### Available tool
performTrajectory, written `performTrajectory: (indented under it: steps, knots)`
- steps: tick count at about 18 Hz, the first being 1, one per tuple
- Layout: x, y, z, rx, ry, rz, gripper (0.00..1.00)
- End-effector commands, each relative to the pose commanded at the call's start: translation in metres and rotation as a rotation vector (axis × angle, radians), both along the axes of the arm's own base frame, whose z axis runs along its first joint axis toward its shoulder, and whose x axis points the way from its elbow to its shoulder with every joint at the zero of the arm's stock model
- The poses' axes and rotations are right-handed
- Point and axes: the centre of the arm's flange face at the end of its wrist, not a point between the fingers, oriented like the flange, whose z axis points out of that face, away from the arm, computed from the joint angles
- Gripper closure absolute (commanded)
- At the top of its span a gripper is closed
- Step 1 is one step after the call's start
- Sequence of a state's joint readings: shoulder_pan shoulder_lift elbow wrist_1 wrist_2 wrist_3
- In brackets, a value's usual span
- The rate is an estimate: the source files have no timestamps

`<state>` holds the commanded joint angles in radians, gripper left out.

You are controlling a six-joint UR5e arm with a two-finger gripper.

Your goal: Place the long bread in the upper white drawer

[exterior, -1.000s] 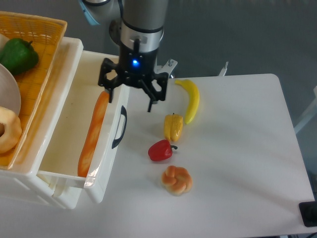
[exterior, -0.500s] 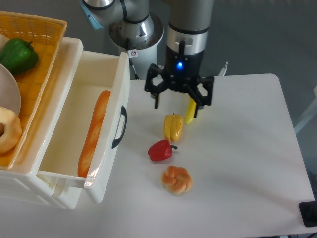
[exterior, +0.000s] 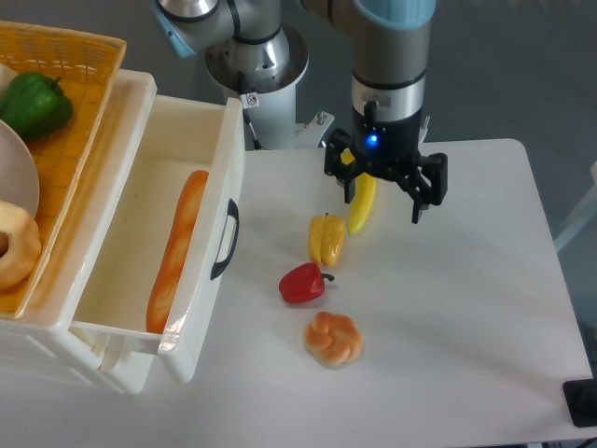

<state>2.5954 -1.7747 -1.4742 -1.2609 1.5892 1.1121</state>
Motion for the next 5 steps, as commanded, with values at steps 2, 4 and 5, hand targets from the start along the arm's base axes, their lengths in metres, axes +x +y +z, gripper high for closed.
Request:
performTrajectory:
  steps: [2,4,5]
  knots:
    - [-0.006,0.002,-0.011,-0.007,-0.015,0.003,0.0]
    - [-0.013,0.001,-0.021,-0.017,-0.028,0.009,0.0]
    - [-0.015,-0.001,-0.023,-0.018,-0.03,0.014,0.0]
